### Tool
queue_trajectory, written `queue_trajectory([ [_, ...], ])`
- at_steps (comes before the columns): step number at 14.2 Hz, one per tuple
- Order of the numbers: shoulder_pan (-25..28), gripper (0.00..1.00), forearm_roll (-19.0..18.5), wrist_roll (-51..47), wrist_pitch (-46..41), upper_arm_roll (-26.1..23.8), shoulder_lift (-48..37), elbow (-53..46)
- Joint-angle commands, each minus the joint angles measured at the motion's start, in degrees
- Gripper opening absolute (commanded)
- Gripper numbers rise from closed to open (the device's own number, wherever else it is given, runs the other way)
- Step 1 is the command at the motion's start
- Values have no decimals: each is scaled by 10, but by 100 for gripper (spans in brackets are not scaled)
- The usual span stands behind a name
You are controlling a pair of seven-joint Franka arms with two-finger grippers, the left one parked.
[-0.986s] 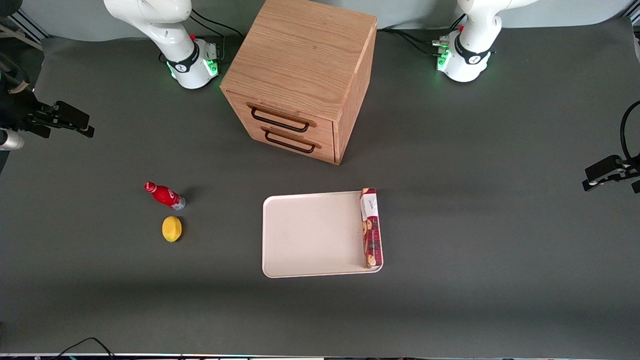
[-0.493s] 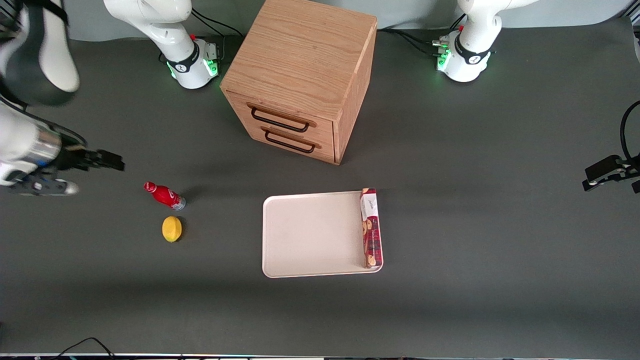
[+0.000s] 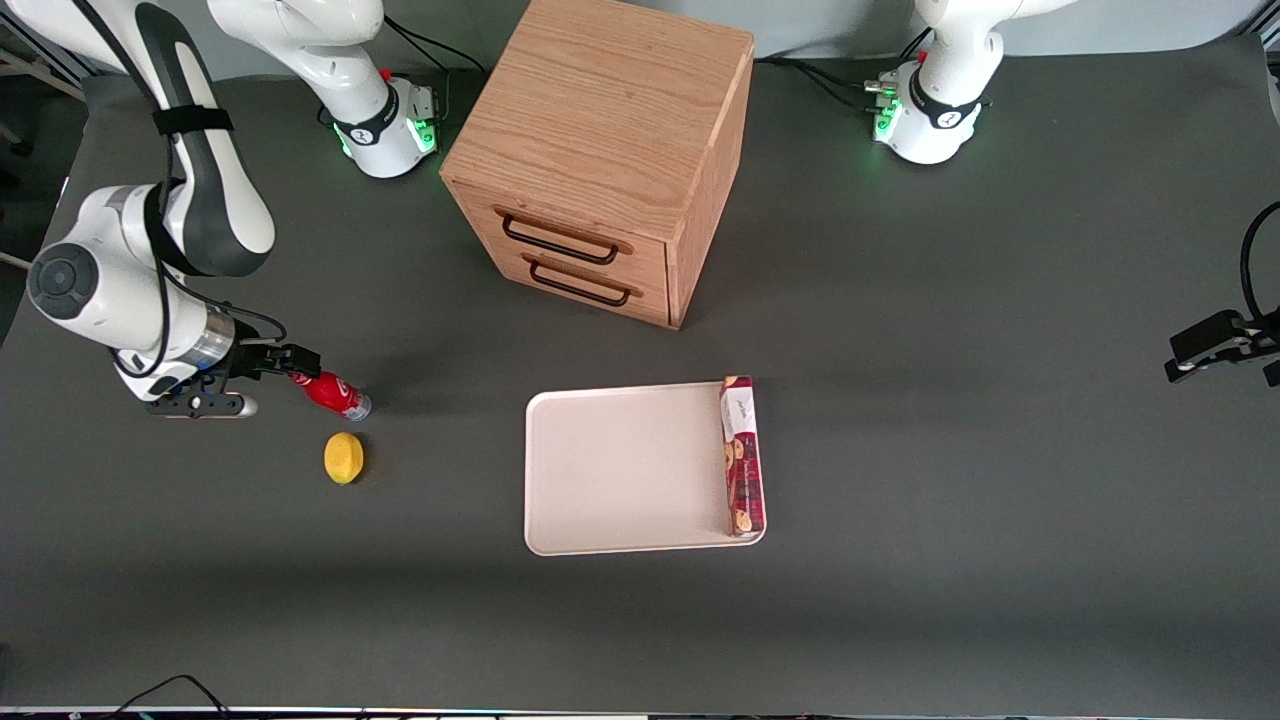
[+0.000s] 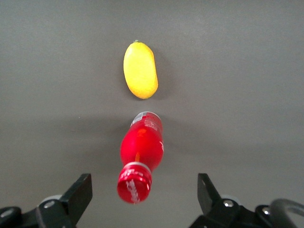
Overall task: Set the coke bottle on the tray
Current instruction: 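Close the right gripper on the bottle's cap end and lift it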
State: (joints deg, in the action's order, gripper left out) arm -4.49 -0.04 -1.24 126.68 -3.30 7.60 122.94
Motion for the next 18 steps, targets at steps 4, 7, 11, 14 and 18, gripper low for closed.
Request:
queue_trajectory([
  [4, 17, 51, 7, -8, 31, 8, 0, 27],
  [7, 19, 6, 7, -8, 29, 4, -7, 21],
  [11, 23, 0, 7, -10, -24, 1, -14, -28],
  [14, 31, 0, 8, -11, -179, -6, -12, -158],
  [18, 35, 0, 12, -41, -329, -42, 5, -337],
])
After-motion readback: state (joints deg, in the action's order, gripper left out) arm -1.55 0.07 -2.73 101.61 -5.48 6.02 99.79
